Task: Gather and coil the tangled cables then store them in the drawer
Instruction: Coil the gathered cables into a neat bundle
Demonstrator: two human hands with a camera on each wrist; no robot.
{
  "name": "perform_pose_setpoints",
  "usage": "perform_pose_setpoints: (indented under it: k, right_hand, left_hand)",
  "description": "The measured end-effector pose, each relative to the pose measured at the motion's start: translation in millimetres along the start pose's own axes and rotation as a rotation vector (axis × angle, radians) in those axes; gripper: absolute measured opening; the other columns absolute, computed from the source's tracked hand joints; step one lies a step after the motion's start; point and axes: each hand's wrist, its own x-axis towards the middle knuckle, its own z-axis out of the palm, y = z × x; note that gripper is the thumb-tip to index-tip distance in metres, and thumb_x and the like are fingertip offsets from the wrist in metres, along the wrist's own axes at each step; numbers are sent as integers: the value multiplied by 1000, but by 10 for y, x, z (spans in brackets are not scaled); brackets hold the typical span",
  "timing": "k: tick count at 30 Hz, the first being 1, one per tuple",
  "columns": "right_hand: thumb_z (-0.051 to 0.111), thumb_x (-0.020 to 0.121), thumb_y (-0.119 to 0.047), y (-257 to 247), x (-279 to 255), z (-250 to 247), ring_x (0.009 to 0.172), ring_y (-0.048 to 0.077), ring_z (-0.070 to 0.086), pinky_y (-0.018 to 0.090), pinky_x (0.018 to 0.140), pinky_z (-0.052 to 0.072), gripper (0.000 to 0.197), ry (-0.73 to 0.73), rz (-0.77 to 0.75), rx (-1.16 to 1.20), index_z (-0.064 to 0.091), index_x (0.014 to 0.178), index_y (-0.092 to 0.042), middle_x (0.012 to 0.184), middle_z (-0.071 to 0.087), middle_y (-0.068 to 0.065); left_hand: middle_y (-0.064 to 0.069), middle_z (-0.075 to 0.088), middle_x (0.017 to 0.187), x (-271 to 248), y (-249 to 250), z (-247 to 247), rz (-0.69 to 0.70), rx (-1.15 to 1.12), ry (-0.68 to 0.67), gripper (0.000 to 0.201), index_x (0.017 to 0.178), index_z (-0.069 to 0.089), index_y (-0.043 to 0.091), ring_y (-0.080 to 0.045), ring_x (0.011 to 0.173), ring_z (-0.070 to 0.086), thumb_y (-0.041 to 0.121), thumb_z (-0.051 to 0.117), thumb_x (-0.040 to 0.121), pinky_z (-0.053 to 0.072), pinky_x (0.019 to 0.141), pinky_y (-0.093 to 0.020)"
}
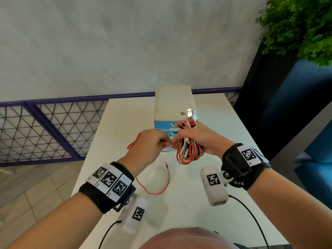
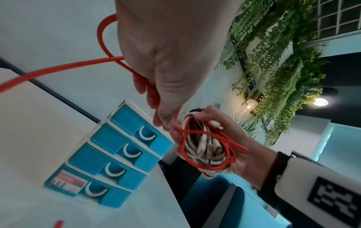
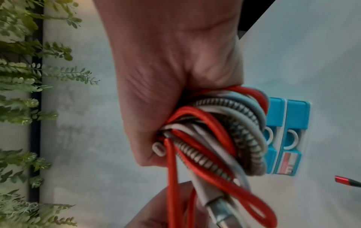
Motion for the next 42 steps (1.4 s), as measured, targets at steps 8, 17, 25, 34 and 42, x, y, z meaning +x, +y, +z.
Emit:
perform_pose_setpoints:
  k: [8, 17, 25, 34, 42]
  right_hand:
    - [66, 80, -6, 19, 7, -101, 87, 32, 74, 44, 82, 59, 11, 165, -49, 25, 67, 90, -2, 87, 74, 19]
    - [62, 82, -8, -23, 17, -101, 74, 30, 73, 43, 75, 61, 17, 404, -158, 160, 61, 98, -2, 84, 75, 16]
    - [64, 79, -8, -39, 67, -6, 59, 21, 71, 29, 58, 57, 17, 401, -148, 109, 62, 95, -2, 69, 73, 7]
    - [61, 83, -3, -48, -41, -192, 76, 30, 72, 39, 75, 60, 5, 196, -142, 123, 65, 85, 0, 86, 73, 23]
    - [66, 76, -9, 25, 19, 61, 75, 25, 73, 37, 80, 59, 21, 41, -118, -186, 61, 93, 4, 77, 70, 16]
  left_hand:
    - [6, 70, 94, -97, -209, 39, 162, 204, -153, 13, 97, 74, 21, -12, 84, 53, 21, 64, 88, 34, 73, -17]
    - [1, 67, 85, -298, -485, 407, -219, -360, -421, 24, 94, 55, 21, -14, 82, 67, 4, 38, 97, 47, 82, -26]
    - [3, 44, 67, -221, -64, 284, -128, -882, -547, 30, 94, 58, 10, -13, 64, 55, 24, 32, 103, 46, 81, -29]
    - [8, 62, 70, -105, -320, 126, -109, -319, -379, 21, 77, 66, 23, -8, 63, 54, 16, 55, 94, 44, 65, -25]
    - [14, 51, 73, 114, 29, -29, 159, -55, -43, 7, 83, 65, 17, -2, 68, 48, 11, 66, 85, 35, 63, -9]
